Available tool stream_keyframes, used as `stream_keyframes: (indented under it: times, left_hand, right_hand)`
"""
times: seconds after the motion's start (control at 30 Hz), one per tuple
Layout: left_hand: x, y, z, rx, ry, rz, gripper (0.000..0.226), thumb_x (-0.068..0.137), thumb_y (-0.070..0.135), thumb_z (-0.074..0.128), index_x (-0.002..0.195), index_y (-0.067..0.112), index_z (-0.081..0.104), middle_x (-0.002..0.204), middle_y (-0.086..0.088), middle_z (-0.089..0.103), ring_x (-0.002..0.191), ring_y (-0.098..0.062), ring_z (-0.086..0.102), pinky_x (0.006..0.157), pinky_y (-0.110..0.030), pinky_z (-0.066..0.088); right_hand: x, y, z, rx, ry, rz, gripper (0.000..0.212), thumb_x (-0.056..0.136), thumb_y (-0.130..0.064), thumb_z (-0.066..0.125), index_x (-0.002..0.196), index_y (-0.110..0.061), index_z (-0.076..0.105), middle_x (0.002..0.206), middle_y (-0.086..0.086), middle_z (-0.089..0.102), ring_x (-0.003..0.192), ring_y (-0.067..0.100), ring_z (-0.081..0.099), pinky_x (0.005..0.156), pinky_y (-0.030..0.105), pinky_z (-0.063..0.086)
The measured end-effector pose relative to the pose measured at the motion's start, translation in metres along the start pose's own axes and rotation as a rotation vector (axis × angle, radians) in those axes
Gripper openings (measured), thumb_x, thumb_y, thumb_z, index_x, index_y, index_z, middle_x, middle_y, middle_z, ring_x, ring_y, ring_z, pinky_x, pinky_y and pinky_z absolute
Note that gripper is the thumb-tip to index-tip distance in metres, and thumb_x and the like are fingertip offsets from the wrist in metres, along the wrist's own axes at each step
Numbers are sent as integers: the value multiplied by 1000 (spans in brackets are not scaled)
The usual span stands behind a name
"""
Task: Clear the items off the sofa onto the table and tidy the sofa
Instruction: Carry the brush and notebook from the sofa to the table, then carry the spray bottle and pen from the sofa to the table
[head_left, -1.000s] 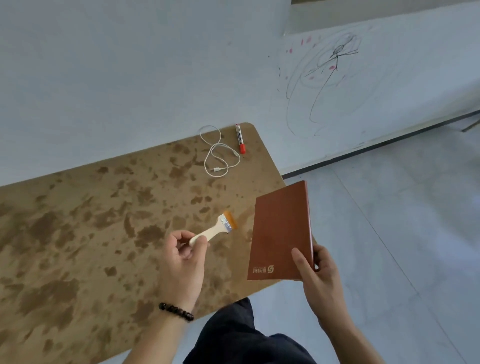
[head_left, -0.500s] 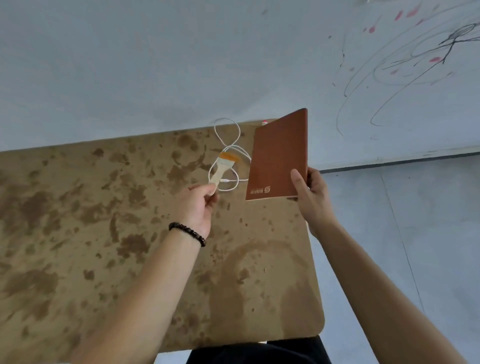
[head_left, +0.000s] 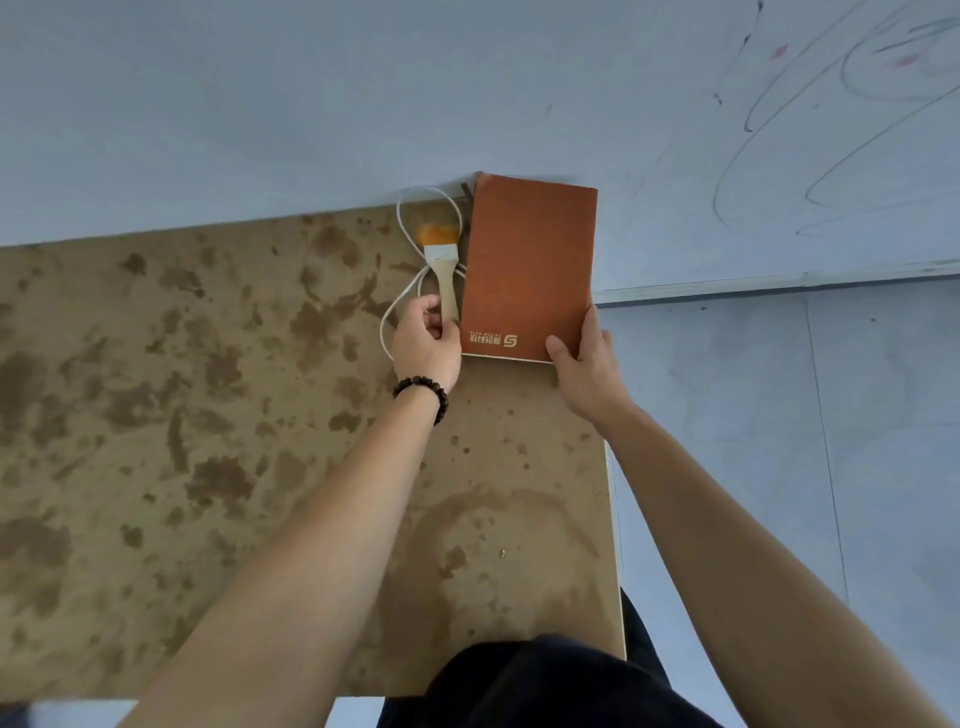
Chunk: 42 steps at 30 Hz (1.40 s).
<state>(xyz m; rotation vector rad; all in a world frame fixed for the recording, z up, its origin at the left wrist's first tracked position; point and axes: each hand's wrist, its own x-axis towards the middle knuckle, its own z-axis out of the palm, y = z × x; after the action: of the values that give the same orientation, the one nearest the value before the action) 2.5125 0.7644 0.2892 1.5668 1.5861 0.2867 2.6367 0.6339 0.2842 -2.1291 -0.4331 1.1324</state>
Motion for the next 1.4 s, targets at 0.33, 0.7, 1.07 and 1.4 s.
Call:
stream_keyframes:
  times: [0.33, 0.7, 1.07, 1.4]
  left_hand:
    - [-29, 13, -72, 43, -99, 181, 31, 101, 26, 46, 128, 16, 57, 122, 6, 59, 113, -10, 57, 93, -22, 44]
    - [-201, -45, -196, -223, -31, 397, 32, 100, 34, 47, 127, 19, 55, 118, 11, 62, 110, 6, 56, 90, -7, 43]
    - [-354, -71, -189, -367, 403, 228, 35, 98, 45, 47, 125, 25, 56, 114, 15, 67, 111, -1, 60, 89, -20, 48]
    - [-541, -175, -181, -260, 735, -134, 30, 91, 21, 60, 118, 31, 55, 108, 24, 63, 102, 0, 61, 80, -10, 48]
  right_hand:
    - [-25, -48, -15, -300, 125, -5, 65, 98, -37, 46, 154, -23, 16, 148, 16, 28, 136, 35, 32, 107, 44, 33]
    - [-236, -41, -28, -24, 339, -384, 26, 102, -35, 46, 127, -41, 53, 121, -18, 56, 105, -13, 55, 85, 9, 42]
    - [-302, 9, -51, 44, 15, -571, 25, 99, -32, 52, 124, -38, 53, 120, -20, 59, 110, -7, 56, 83, 10, 45]
    - [-370, 83, 20, -285, -504, -701, 31, 96, -37, 52, 128, -37, 50, 119, -20, 56, 110, -2, 55, 91, 32, 54]
